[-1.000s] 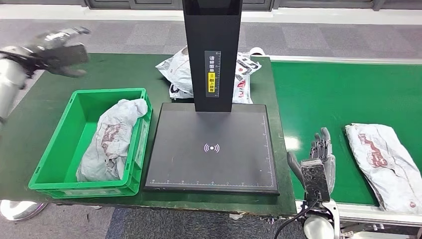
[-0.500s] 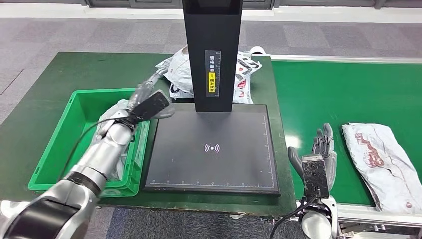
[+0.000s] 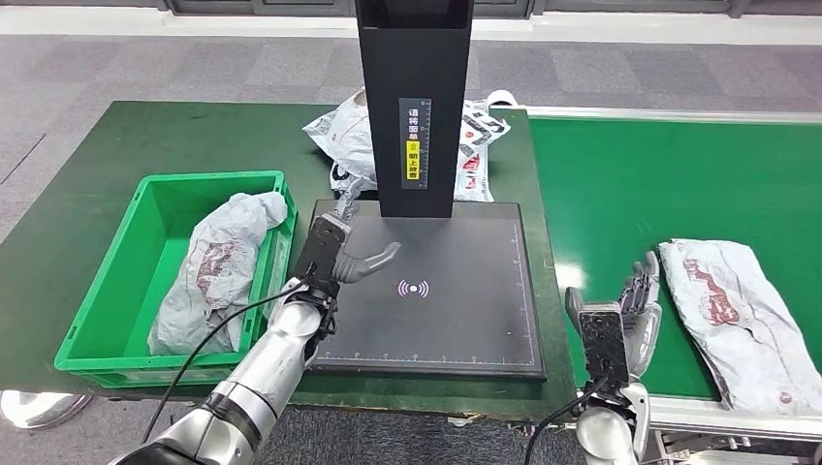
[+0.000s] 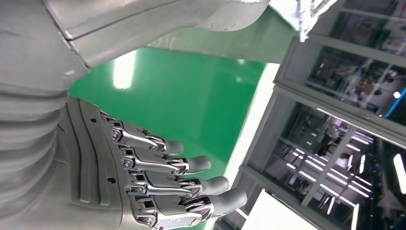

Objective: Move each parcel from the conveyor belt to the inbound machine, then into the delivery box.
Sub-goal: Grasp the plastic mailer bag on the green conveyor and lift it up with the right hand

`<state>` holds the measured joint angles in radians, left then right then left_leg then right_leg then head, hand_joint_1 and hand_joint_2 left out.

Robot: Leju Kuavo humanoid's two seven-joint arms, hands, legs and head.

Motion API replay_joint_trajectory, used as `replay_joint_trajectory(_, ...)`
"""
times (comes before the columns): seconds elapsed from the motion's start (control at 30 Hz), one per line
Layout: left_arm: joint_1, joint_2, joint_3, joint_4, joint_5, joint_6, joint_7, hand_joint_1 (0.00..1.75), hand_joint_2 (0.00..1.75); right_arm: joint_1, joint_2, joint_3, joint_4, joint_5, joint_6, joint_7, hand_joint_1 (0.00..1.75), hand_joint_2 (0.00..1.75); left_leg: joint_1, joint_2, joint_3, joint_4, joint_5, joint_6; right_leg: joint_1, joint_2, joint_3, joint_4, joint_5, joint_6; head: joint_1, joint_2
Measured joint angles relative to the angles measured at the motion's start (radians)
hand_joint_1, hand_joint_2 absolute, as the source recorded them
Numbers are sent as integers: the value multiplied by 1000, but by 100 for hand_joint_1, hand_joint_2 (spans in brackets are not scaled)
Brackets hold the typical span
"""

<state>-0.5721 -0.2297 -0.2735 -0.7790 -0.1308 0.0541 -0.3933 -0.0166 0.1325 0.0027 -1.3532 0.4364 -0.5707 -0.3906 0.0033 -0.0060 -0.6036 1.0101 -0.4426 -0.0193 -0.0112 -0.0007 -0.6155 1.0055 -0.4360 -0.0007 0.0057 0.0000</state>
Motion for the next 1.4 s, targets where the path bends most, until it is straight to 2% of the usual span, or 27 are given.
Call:
replay_joint_trajectory(0.17, 12, -16, 0, 7, 19, 8, -11, 0, 175, -9, -7, 0, 34, 35, -33, 14, 0, 175, 0, 0, 0, 0, 0, 0, 0, 0, 0, 0, 0, 0, 0, 0)
replay_joint_trajectory(0.37, 26, -42, -12, 27, 16, 99, -45, 0, 175, -29, -42, -11, 112, 216, -118, 142, 0, 175, 0, 0, 0, 0, 0, 0, 0, 0, 0, -1, 0, 0, 0, 0)
replay_joint_trajectory(0.63, 53, -58, -36, 70, 61, 158, -90, 0, 175, -56, -89, -136, 260, 400, -127, 231, 0, 175, 0, 0, 0, 0, -1, 1, -1, 0, 0, -1, 0, 1, 0, 0)
replay_joint_trajectory(0.73, 59, -58, -39, 82, 67, 170, -102, 0, 175, -60, -106, -188, 311, 428, -126, 243, 0, 175, 0, 0, 0, 0, -1, 2, -1, 0, 0, -1, -1, 1, 0, 0)
replay_joint_trajectory(1.0, 70, -53, -53, 88, 54, 208, -105, 0, 175, -75, -144, -253, 401, 472, -128, 260, 0, 175, 0, 0, 0, 0, -2, 2, -1, 0, 0, -1, -1, 2, 0, 0)
replay_joint_trajectory(1.2, 86, -50, -54, 88, 16, 282, -118, 0, 175, -90, -156, -339, 430, 636, -128, 269, 0, 175, 0, 0, 0, 0, -2, 3, -2, 0, 0, -1, -1, 2, 0, 0)
replay_joint_trajectory(1.4, 104, -44, -54, 87, 11, 295, -137, 0, 175, -126, -167, -465, 497, 768, -128, 287, 0, 175, 0, 0, 0, 0, -2, 3, -3, 0, 0, -1, -2, 3, 0, 0)
